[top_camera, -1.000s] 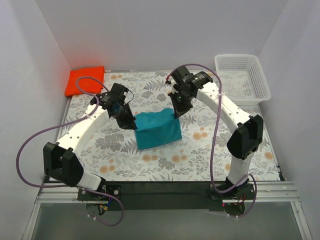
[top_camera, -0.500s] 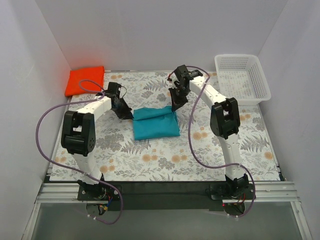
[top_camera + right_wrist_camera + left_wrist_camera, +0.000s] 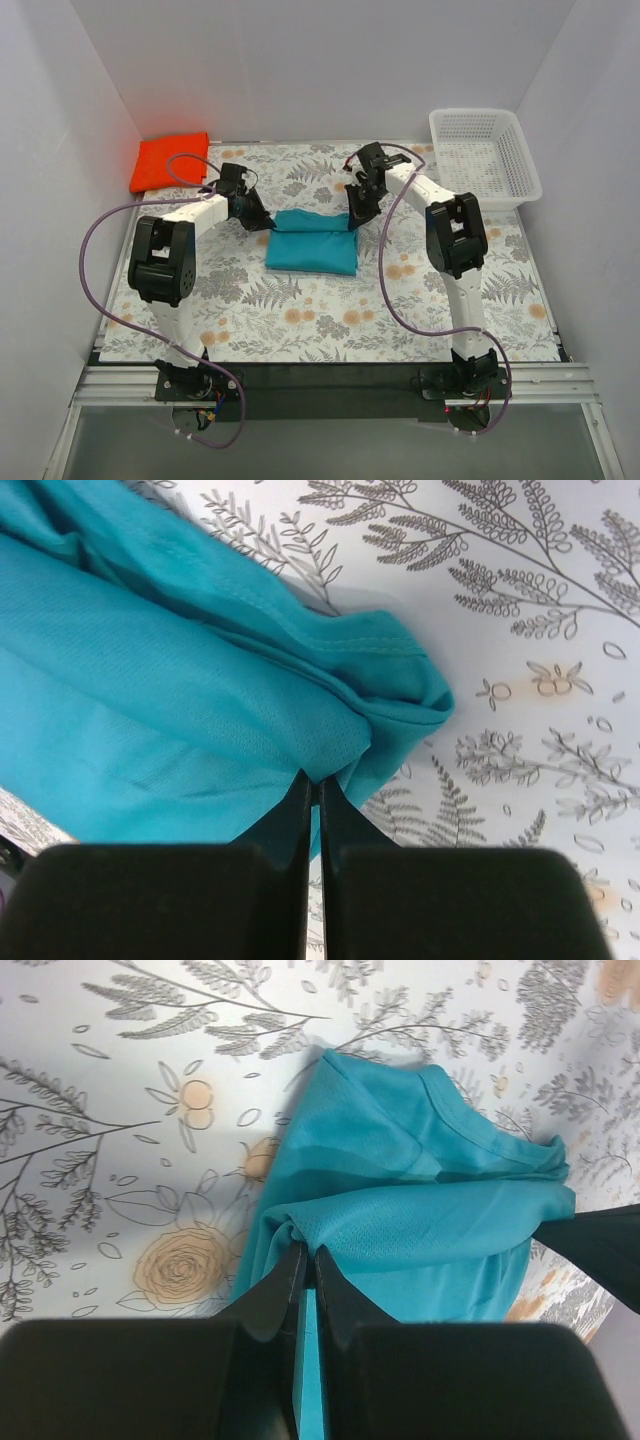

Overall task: Fold and stack the t-shirts
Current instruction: Fold the tshirt

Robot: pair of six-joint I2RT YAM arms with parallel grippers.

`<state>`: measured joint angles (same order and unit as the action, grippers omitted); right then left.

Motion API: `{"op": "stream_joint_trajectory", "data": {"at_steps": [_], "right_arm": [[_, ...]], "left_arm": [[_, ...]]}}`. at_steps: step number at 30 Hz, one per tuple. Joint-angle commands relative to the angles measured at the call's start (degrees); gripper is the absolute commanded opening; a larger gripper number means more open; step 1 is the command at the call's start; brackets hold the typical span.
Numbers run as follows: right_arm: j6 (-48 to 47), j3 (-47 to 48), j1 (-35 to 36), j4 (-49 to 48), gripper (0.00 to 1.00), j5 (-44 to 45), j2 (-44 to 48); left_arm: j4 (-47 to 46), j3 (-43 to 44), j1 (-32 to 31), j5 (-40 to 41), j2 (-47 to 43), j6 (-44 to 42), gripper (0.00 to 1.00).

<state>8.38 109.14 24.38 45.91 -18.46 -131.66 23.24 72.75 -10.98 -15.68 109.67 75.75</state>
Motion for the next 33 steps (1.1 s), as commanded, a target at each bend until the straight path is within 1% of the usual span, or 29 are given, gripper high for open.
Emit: {"op": "stream_joint_trajectory", "data": {"at_steps": [1, 6, 12, 15, 17, 21, 27, 33], "right_arm": [[0.3, -2.3, -0.3, -2.8, 0.01, 1.3, 7.4], [1.5, -6.4, -0.4, -4.0, 0.01, 3.9, 13.0], [3.6, -13.3, -0.6, -7.1, 0.01, 7.0, 16.4], [4.7, -17.2, -1.0, -10.2, 0.01, 6.8, 16.7], [5.3, -19.4, -1.5, -12.9, 0.01, 6.4, 16.6], [6.1, -20.1, -2.2, -14.2, 0.01, 7.0, 14.7], [7.5, -23.9, -2.4, -16.9, 0.01, 7.8, 14.8], [7.8, -24.9, -2.7, -18.3, 0.01, 7.7, 15.3]], "left_arm": [[-2.9, 1.1, -0.7, -1.6, -5.6, -3.4, 0.00], [-4.1, 1.3, -1.5, -1.8, -7.4, -5.0, 0.00], [-6.5, 1.2, -2.4, -3.6, -7.1, -7.1, 0.00], [-6.8, 2.0, -2.6, -3.6, -4.7, -7.4, 0.00], [-6.9, 2.5, -2.6, -1.9, -3.5, -7.4, 0.00], [-8.0, 3.8, -2.7, -2.2, -0.3, -6.9, 0.00], [-10.7, 5.5, -3.4, -3.2, 3.4, -8.2, 0.02], [-11.8, 5.7, -4.2, -3.7, 4.1, -9.6, 0.03]]}}
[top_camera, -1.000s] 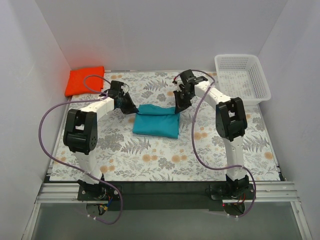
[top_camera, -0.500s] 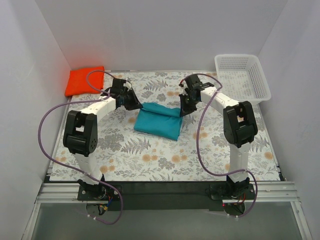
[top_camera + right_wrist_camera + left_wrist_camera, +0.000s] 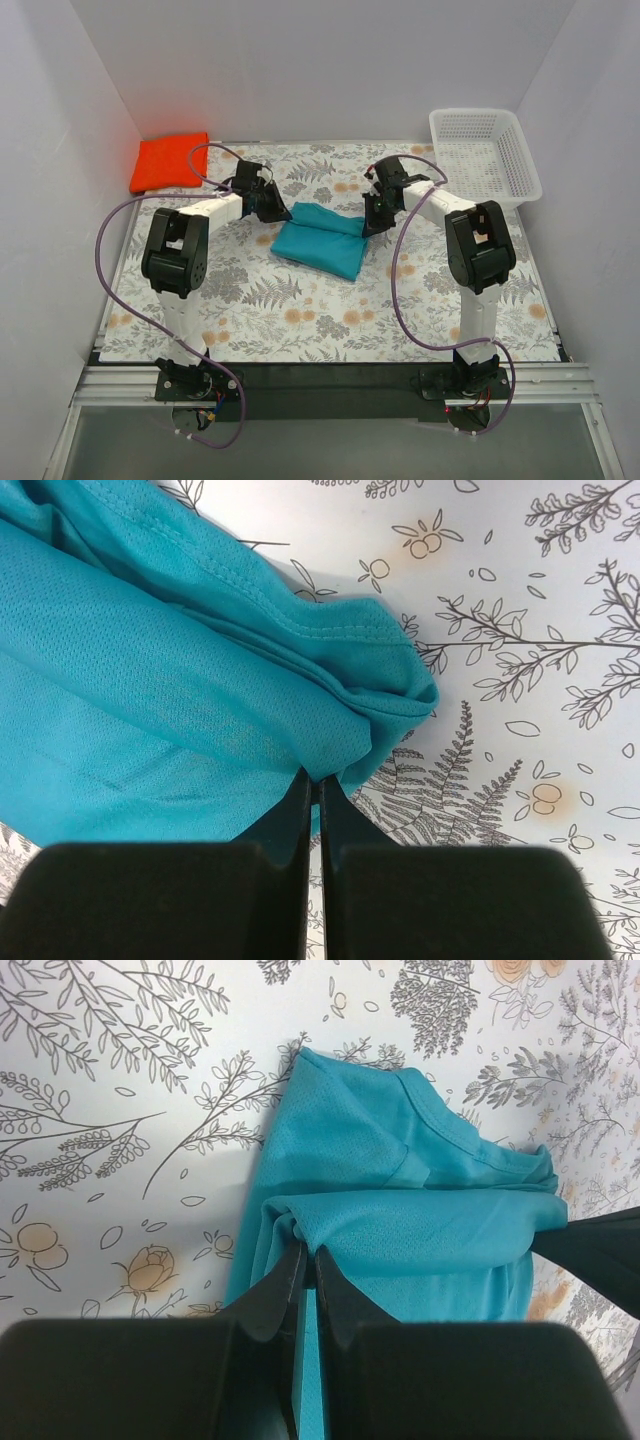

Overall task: Fold and stack the t-shirts
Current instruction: Fold the tshirt

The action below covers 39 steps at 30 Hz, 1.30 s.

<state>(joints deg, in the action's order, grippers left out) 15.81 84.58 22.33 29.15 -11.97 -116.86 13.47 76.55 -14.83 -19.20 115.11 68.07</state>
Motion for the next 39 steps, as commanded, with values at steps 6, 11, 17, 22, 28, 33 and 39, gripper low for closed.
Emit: {"op": "stream_joint_trajectory", "data": {"at_steps": [6, 11, 17, 22, 28, 33, 39], "right_arm": [[1.4, -1.3, -0.5, -2.2, 0.01, 1.3, 5.2], [2.5, -3.1, -0.5, -2.3, 0.01, 0.8, 8.3], [5.5, -8.7, -0.6, -5.6, 0.01, 2.6, 12.9], [7.3, -14.3, -0.5, -8.9, 0.01, 3.5, 13.9], [9.1, -17.8, -0.6, -12.5, 0.01, 5.8, 13.2], [9.7, -19.8, -0.5, -13.6, 0.13, 6.1, 14.0], [7.4, -19.1, -0.6, -13.8, 0.48, 2.9, 19.1]], "left_arm": [[-3.5, 0.1, -1.1, 0.4, -5.9, -3.4, 0.02], [-5.1, -1.1, -1.4, -0.2, -8.7, -4.3, 0.02], [-7.3, -2.1, -2.3, -1.6, -9.6, -6.9, 0.01], [-7.4, -1.0, -3.5, -3.0, -6.9, -8.6, 0.01], [-7.9, 1.3, -4.0, -3.2, -2.7, -8.7, 0.05], [-8.2, 2.3, -4.9, -2.5, -0.8, -9.9, 0.19], [-8.6, 1.5, -5.2, -0.7, -5.2, -9.0, 0.78]]}}
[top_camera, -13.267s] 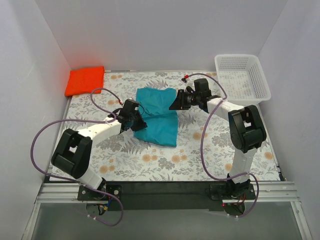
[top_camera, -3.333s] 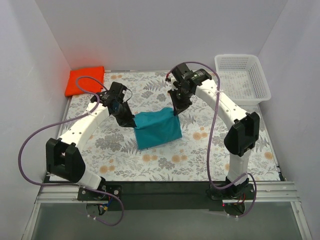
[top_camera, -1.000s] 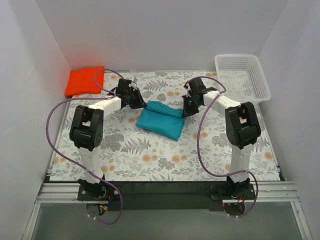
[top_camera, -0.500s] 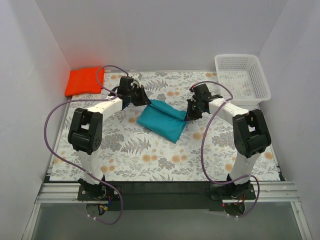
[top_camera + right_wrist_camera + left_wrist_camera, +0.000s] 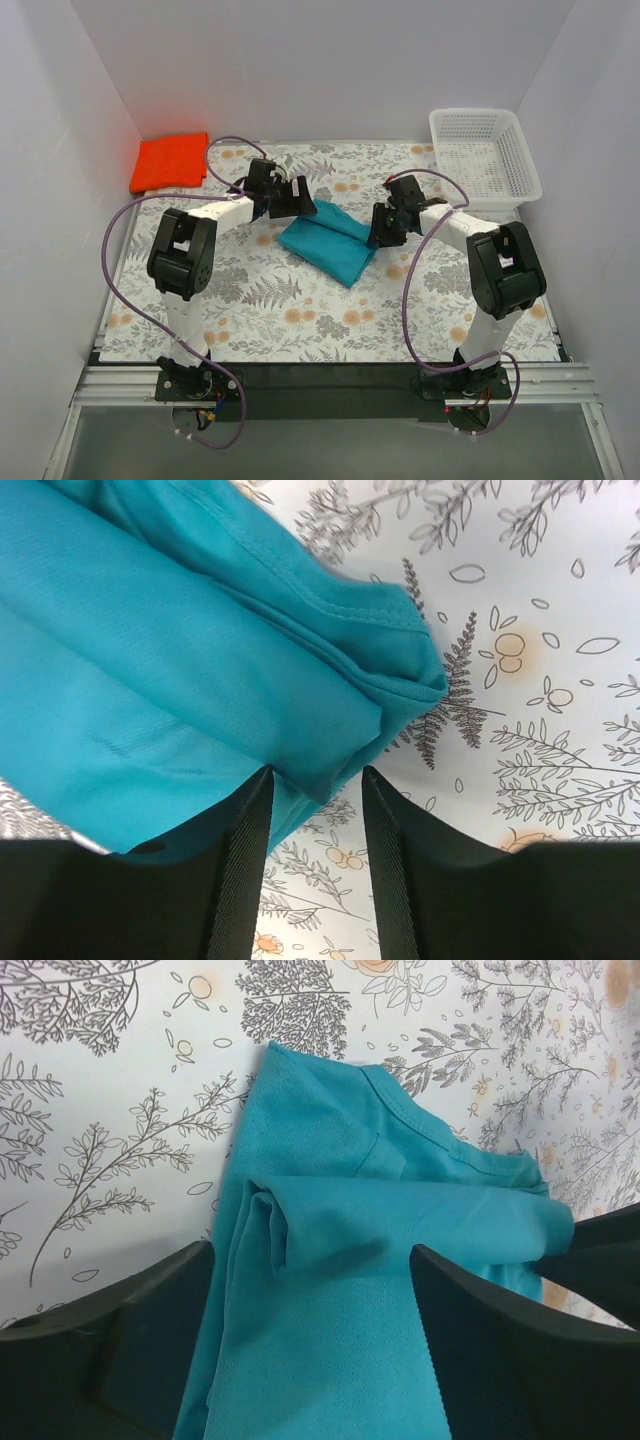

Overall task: Fold and stack the t-shirts
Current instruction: Fold the tshirt

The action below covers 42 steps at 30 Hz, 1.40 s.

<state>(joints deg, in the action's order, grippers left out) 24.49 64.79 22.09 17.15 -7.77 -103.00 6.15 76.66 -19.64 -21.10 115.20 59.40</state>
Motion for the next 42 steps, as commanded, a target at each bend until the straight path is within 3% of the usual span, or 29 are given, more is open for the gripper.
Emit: {"op": "stream_joint_trajectory", "data": {"at_steps": [1, 2, 6, 9, 15, 24, 36, 42], "right_arm": [[-1.5, 0.8, -0.5, -1.8, 0.49, -1.3, 5.9], [-1.9, 0.7, -1.1, -1.8, 0.50, -2.5, 6.6], [-3.1, -0.1, -4.5, -2.3, 0.49, -7.2, 9.0], [-3.7, -2.3, -7.8, -4.3, 0.43, -11.4, 9.6], [-2.5, -5.8, -12.5, -11.3, 0.26, -20.9, 6.2], [0.4, -5.6, -12.6, -16.5, 0.08, -26.5, -3.4], [-0.8, 3.4, -10.9, -21.3, 0.06, -31.8, -14.8], [-3.9, 3.1, -10.8, -20.9, 0.13, -32.4, -10.6]], "left_arm": [[-1.1, 1.2, -0.7, 2.5, -6.1, -0.3, 0.81], [-1.1, 0.8, -0.8, 3.1, -8.2, -0.7, 0.86], [0.4, -1.5, -3.1, 6.9, -13.6, -2.4, 0.88], [1.4, -4.9, -4.6, 9.0, -17.1, -1.3, 0.88], [2.2, -11.1, -5.2, 12.0, -18.3, 3.6, 0.70], [2.8, -17.2, -6.0, 9.7, -17.6, 14.5, 0.68], [3.3, -27.4, -14.5, 4.3, -21.8, 25.6, 0.68], [6.3, -26.2, -15.4, 9.7, -31.6, 24.2, 0.76]]}}
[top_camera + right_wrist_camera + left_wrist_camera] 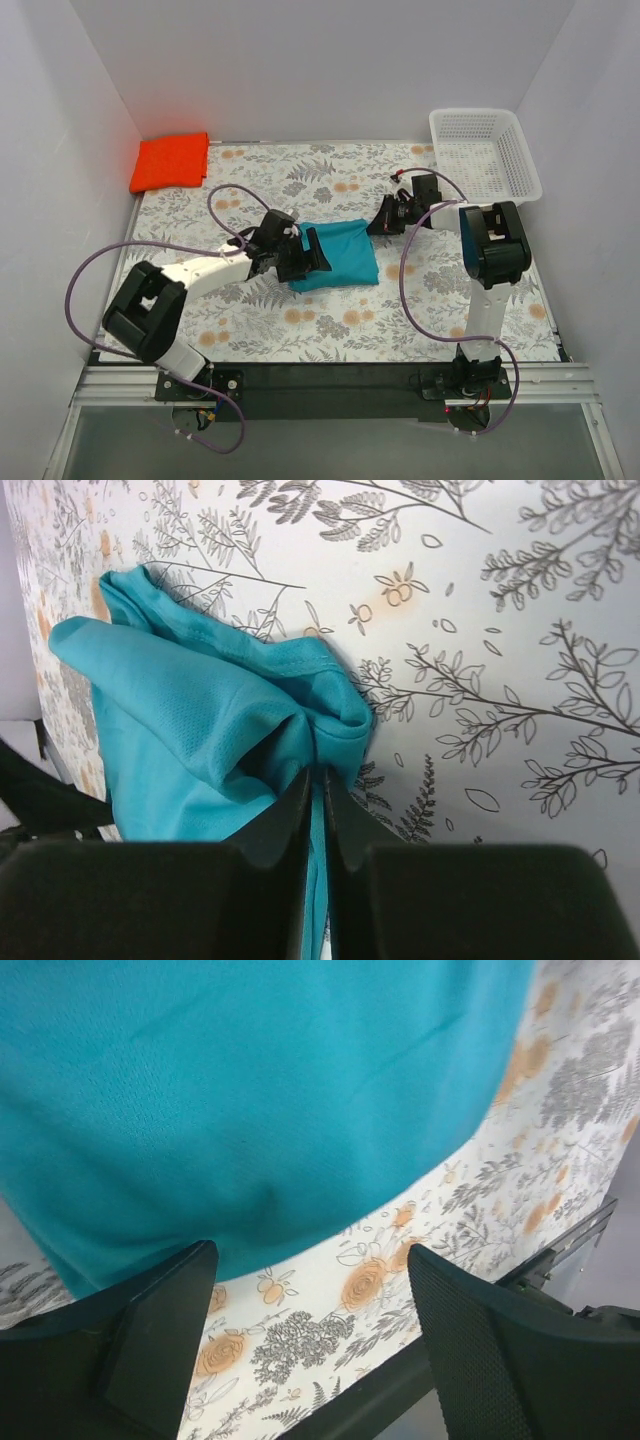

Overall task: Fold and stack the t-shirts
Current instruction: Fold the tshirt

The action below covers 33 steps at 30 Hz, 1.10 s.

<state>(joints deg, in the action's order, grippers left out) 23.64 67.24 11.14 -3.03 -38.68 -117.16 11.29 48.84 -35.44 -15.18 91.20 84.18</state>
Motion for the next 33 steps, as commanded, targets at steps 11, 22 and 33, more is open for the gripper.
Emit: {"op": "stream_joint_trajectory", "data": {"at_steps": [11, 22, 33], "right_arm": [[-20.2, 5.8, -1.1, 9.5, 0.46, -5.6, 6.6], [-20.6, 6.3, 0.6, 10.1, 0.44, -7.2, 9.1], [-10.6, 6.2, 7.5, 0.9, 0.40, -15.0, 9.3]], "left_arm": [[-0.7, 5.4, 10.1, 11.3, -8.0, -27.3, 0.96], [-4.9, 8.3, 10.7, 9.4, 2.4, -29.3, 0.89], [-7.4, 11.7, 10.7, 4.4, 6.3, -26.8, 0.67]]}}
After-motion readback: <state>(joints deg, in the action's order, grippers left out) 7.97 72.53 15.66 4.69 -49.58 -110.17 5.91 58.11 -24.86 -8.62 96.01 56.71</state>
